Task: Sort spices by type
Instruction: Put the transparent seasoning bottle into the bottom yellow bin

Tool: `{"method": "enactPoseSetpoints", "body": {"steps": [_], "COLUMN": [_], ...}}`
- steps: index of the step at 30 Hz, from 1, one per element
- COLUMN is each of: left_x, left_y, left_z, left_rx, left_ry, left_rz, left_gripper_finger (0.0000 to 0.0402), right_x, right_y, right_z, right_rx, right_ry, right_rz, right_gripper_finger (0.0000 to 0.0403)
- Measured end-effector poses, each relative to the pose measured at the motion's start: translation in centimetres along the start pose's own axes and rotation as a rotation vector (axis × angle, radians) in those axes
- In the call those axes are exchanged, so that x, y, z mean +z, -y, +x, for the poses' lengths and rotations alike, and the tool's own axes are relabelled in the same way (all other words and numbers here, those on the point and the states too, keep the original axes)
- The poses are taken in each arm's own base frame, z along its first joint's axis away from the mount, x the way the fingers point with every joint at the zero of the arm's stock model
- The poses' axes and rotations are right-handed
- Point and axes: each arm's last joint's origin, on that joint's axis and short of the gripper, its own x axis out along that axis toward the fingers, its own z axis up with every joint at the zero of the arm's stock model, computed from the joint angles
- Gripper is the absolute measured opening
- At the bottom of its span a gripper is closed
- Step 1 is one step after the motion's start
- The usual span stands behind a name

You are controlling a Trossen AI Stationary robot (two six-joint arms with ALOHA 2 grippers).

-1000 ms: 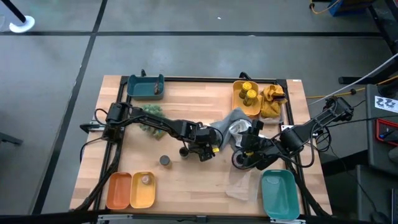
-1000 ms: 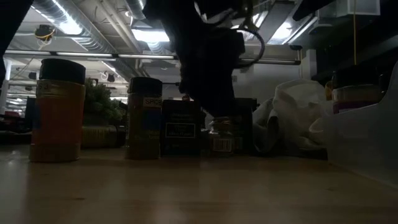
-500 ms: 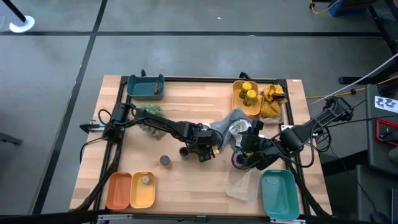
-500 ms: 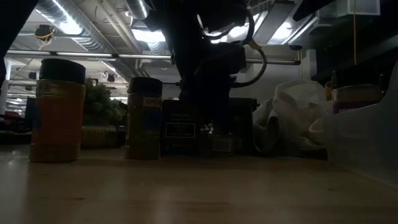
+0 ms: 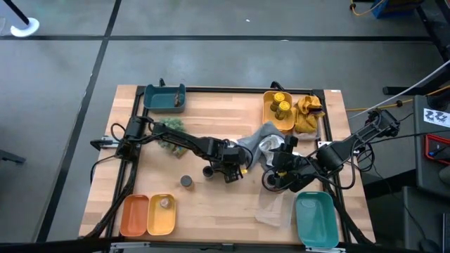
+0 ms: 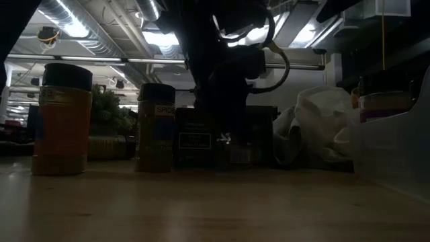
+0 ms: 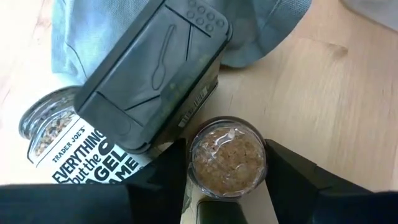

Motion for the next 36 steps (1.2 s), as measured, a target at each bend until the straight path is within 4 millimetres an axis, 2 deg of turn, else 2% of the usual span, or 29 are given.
{"method": "enactPoseSetpoints", "body": {"steps": [10,14,19,24,29,36], "left_x": [0.9,1.3,0.8,-0.8,-3.5,-7.8], "left_y": [-0.2,0.0,0.4,1.3,3.4,7.9], "left_z": [-3.3,-6.0,-9.7,-13.8,-16.9,-18.9], "left_rx": [-0.055,-0.123,-0.17,-0.195,-0.234,-0.262], "left_ry": [0.062,0.098,0.105,0.062,-0.035,-0.172], "left_rz": [-0.034,-0.036,-0.019,-0.021,-0.042,-0.099], "left_gripper_finger": [0.0165,0.017,0.0167,0.0169,0.0169,0.0172], "right_x": [0.0,0.0,0.0,0.0,0.0,0.0], "right_y": [0.0,0.0,0.0,0.0,0.0,0.0], "right_z": [0.0,0.0,0.0,0.0,0.0,0.0], "right_rx": [0.001,0.001,0.001,0.001,0.001,0.001], "right_ry": [0.002,0.001,0.002,0.001,0.001,0.001], "right_rz": [0.002,0.001,0.001,0.001,0.001,0.001], "right_gripper_finger": [0.0257,0.0257,0.0257,0.0257,0.0257,0.0257]}}
